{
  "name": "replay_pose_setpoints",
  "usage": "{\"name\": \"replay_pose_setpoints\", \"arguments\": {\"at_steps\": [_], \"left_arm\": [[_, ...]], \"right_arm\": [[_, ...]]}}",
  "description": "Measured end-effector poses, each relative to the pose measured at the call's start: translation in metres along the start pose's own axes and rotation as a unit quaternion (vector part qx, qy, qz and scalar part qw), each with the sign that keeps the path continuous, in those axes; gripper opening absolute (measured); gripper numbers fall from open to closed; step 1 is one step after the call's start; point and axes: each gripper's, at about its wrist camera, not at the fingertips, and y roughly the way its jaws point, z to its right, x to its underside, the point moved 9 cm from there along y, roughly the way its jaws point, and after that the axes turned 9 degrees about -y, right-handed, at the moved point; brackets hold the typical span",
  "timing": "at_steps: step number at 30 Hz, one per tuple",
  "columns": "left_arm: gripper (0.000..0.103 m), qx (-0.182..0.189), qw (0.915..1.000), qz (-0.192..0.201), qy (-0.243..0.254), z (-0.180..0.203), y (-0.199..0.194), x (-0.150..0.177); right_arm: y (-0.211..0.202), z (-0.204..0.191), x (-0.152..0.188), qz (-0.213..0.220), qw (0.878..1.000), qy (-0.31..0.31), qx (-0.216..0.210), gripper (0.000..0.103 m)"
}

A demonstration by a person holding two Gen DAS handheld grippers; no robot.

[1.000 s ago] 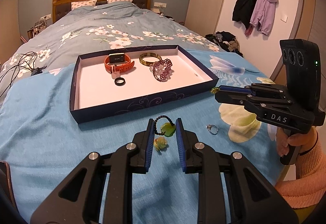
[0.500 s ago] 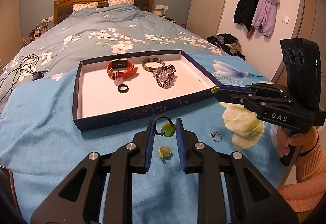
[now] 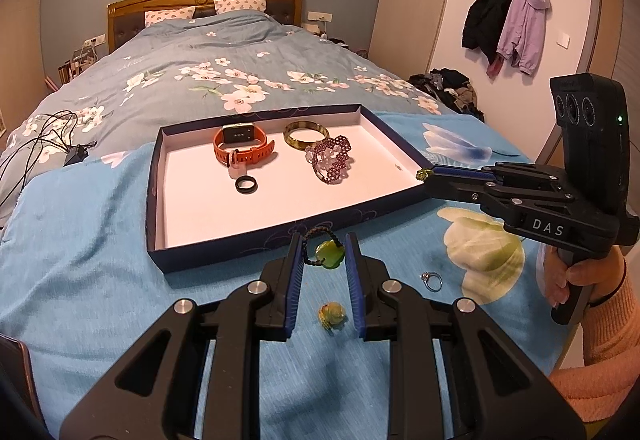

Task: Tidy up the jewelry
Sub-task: 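Lift the green bead ring and gold chain and carry them toward the box with both tools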

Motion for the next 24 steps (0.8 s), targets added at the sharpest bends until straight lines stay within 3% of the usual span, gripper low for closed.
{"name": "replay_pose_setpoints", "arguments": {"at_steps": [24], "left_arm": [[0.021, -0.011, 0.9999, 0.011, -0.002, -0.008, 0.008, -0.019]], "right_arm": [[0.011, 0.012, -0.014, -0.001, 1.0, -0.007, 0.007, 0.009]]}}
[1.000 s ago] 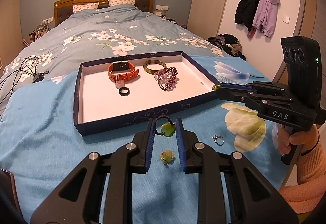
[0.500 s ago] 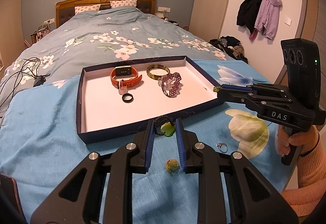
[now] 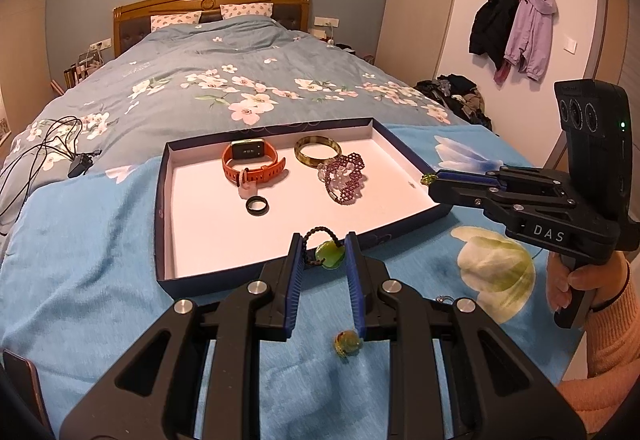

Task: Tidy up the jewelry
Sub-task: 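Lift the green bead ring and gold chain and carry them toward the box with both tools, then lower the gold chain and green bead ring into the box and open both tools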

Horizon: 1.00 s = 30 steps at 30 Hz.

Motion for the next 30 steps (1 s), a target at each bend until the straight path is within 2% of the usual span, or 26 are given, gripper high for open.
{"name": "replay_pose_setpoints", "arguments": {"at_steps": [30], "left_arm": [[0.021, -0.016, 0.9997, -0.011, -0.014, -0.018, 0.032, -0.017]], "right_arm": [[0.029, 0.013, -0.005, -0.02, 1.0, -0.009, 0.008, 0.009]]}}
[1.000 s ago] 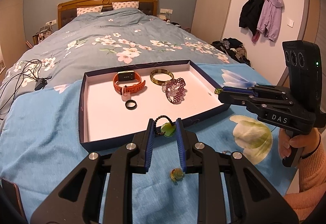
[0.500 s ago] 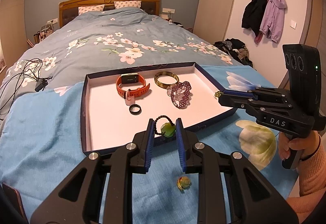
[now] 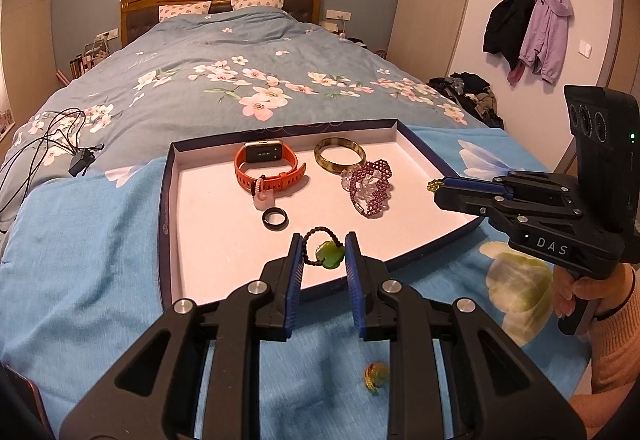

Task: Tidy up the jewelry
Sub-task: 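Lower the gold chain and green bead ring into the box and open both tools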

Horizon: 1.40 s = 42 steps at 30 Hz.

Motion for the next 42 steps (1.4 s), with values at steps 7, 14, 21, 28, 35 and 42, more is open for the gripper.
{"name": "replay_pose_setpoints", "arguments": {"at_steps": [7, 14, 21, 28, 35, 42], "left_arm": [[0.021, -0.002, 1.0, 0.0, -0.002, -0.001, 0.004, -0.002], [0.021, -0.006, 1.0, 0.0, -0.004, -0.003, 0.009, -0.005], [0.021, -0.01, 0.9999, -0.003, -0.005, -0.006, 0.013, -0.005], [0.021, -0.013, 0.9999, -0.006, -0.007, -0.009, 0.017, -0.005], [0.021, -0.017, 0.9998, -0.012, -0.008, -0.011, 0.023, -0.008], [0.021, -0.021, 0.9996, -0.015, -0.008, -0.013, 0.027, -0.01]], "right_arm": [[0.003, 0.002, -0.001, -0.003, 1.0, 0.0, 0.0, 0.009], [0.005, 0.002, -0.002, -0.003, 1.0, 0.0, 0.001, 0.009], [0.008, 0.006, -0.002, -0.005, 1.0, -0.002, 0.003, 0.009], [0.012, 0.007, -0.003, -0.009, 1.0, -0.005, 0.005, 0.009], [0.021, 0.008, -0.003, -0.018, 1.0, -0.005, 0.002, 0.009], [0.027, 0.008, -0.003, -0.024, 1.0, -0.008, 0.004, 0.009]]}}
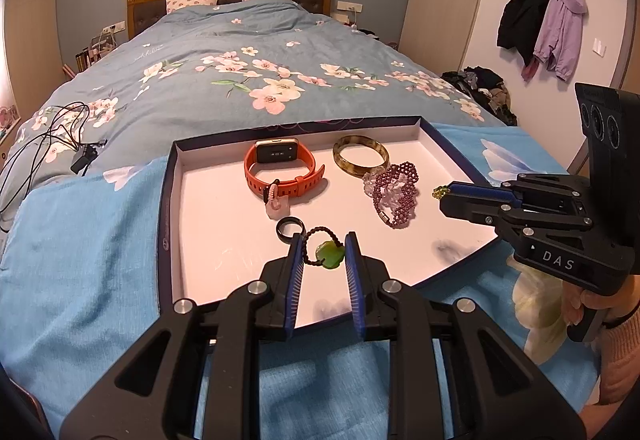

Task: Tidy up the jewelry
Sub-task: 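Lower the gold chain and green bead ring into the box and open both tools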

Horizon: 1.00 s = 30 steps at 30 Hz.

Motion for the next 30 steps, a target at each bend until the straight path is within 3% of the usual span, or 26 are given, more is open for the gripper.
{"name": "replay_pose_setpoints", "arguments": {"at_steps": [30], "left_arm": [[0.021, -0.02, 0.9985, -0.048, -0.015, -0.015, 0.043, 0.0]], "right_arm": [[0.031, 0.001, 0.009, -0.046, 0.999, -0.006, 0.005, 0.009]]}}
